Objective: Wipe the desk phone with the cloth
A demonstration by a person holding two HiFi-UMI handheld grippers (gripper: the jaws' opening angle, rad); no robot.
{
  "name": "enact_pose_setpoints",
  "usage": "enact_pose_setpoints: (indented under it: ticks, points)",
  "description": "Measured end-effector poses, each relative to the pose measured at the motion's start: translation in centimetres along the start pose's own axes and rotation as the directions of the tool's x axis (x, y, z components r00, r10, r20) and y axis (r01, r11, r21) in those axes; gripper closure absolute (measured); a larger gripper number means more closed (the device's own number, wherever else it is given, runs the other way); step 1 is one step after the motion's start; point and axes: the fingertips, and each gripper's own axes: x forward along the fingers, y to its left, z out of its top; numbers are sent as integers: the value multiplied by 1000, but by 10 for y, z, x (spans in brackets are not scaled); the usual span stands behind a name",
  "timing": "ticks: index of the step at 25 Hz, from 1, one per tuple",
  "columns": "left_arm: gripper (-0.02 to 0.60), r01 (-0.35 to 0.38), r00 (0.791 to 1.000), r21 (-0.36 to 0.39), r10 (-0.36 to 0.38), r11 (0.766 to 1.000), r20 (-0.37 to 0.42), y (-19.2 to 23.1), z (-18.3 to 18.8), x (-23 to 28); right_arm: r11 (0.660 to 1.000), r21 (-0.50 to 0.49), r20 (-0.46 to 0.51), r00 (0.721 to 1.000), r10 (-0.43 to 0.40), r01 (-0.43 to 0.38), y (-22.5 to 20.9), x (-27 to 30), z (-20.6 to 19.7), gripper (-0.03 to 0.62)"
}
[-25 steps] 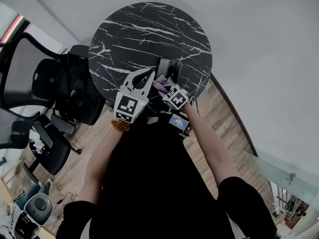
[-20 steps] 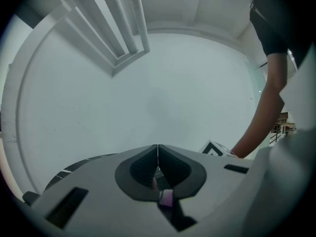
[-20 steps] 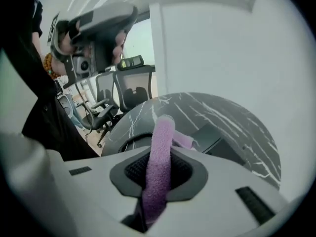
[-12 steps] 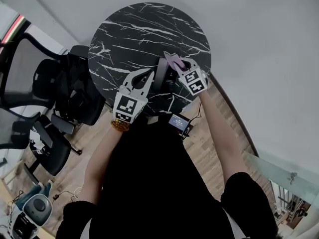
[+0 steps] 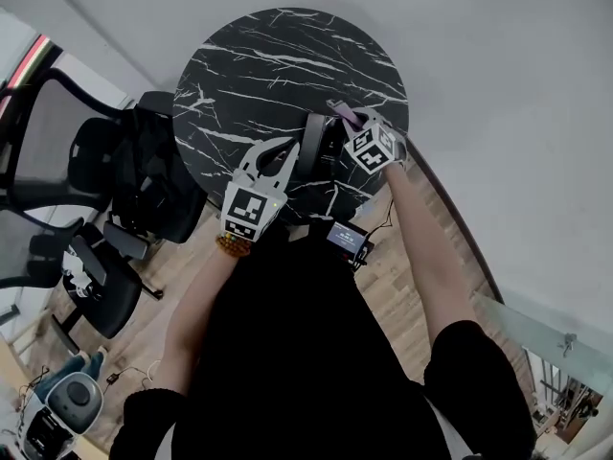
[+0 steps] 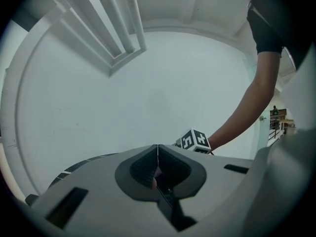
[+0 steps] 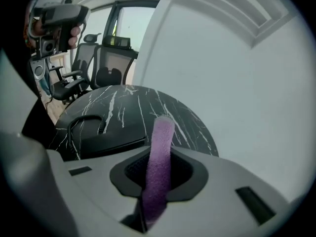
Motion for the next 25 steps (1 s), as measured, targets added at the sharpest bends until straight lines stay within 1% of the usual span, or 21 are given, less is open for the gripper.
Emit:
enact_pose_setpoints:
  ticks: [2,5,9,13,15,20,25]
  points:
    - [565,-4,1000,-3,4,1000,-5,1,-1,-1,1000,4,-34,999,31,-30,11,9,-12,531]
    - [565,-7,1000,-5,7,1000,-14,2,-5,0,997,39,-63,996,63,-60,23,17,-20,531]
    - [566,-1,1000,-5,0,1000,-23,2,-8,1,997,9,-96,992,80,-80,33,22,-24,531]
    - [566,-1,1000,-8,0,1000,-29,4,-11,1,996,10,-105,990,89,-89,36,27,-29,531]
    - [566,-4,1000,-11,4,1000,-29,5,-12,0,995,-10,-109,990,94,-95,38,27,-29,531]
    - [566,-7,1000,-11,6,1000,-29,6,-12,0,986,-128,-132,988,86,-103,45,26,-34,530]
    - [566,-6,1000,-13,6,1000,-28,8,-12,0,981,-143,-127,986,113,-131,54,24,-38,526]
